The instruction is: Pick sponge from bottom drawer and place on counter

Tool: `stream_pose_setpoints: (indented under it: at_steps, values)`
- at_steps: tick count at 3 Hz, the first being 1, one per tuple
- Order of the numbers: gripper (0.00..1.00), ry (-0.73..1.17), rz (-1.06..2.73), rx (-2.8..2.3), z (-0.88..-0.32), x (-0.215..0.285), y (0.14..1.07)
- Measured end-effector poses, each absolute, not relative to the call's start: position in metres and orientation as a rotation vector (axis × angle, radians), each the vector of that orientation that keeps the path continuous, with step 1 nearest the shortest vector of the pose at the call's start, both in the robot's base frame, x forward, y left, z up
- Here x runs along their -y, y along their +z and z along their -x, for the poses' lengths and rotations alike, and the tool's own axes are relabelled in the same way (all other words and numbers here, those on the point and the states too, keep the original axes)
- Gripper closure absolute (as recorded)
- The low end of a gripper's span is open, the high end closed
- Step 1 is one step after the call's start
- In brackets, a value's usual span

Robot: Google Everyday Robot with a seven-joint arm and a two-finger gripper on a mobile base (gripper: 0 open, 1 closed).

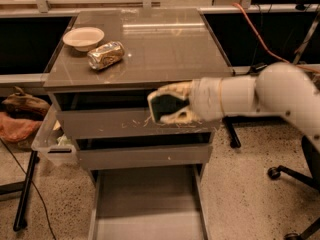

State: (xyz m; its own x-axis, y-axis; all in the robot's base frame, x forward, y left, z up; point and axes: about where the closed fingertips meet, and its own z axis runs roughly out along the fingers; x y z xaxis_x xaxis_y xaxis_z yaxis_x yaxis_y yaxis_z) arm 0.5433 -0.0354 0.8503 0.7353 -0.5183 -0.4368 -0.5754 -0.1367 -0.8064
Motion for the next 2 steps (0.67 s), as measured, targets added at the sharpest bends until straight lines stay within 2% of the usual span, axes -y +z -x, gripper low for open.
stream_pose_setpoints:
  at_steps: [1, 2]
  values:
    - [1.00, -0.007, 1.807, -0.757, -0.5881, 0.0166, 0.9123]
    - [1.00, -0.007, 1.807, -0.757, -0.5882, 0.0166, 0.9123]
